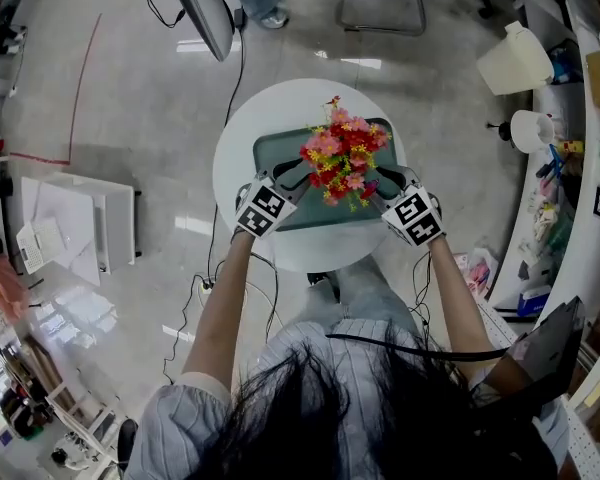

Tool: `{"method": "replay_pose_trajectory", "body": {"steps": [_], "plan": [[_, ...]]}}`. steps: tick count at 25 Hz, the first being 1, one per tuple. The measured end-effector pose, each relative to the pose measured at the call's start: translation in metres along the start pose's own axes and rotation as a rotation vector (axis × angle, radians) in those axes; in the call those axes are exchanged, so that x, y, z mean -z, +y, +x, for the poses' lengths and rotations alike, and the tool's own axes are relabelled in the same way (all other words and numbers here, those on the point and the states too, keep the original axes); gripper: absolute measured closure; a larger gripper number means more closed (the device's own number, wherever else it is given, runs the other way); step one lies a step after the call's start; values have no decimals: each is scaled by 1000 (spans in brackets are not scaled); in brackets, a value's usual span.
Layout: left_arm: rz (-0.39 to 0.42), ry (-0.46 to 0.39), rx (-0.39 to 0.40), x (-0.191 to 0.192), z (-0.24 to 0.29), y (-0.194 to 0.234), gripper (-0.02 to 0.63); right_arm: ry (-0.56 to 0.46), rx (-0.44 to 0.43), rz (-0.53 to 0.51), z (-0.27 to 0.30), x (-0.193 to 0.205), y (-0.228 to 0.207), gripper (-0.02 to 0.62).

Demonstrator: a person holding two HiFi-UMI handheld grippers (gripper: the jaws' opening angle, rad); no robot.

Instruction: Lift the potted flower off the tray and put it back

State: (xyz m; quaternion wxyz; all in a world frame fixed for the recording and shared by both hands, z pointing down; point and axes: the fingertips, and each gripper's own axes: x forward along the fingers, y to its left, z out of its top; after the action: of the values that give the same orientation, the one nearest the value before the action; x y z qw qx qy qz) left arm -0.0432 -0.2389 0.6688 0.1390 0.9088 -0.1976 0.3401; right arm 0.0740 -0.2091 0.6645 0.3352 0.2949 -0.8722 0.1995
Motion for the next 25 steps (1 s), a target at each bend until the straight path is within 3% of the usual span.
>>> {"method": "replay_pose_trajectory", "body": {"steps": [5,7,17,25], "plan": [[28,32,37,5,13,7,452,40,-15,-12,5,10,-3,411],[52,68,70,9,19,7,416,37,-34,-12,8,6,-2,396],[288,242,210,15,37,5,370,61,-81,-65,23,0,-13,340],[311,233,270,1,48,5,313,108,-129,-182,28,-11,-10,325]]}}
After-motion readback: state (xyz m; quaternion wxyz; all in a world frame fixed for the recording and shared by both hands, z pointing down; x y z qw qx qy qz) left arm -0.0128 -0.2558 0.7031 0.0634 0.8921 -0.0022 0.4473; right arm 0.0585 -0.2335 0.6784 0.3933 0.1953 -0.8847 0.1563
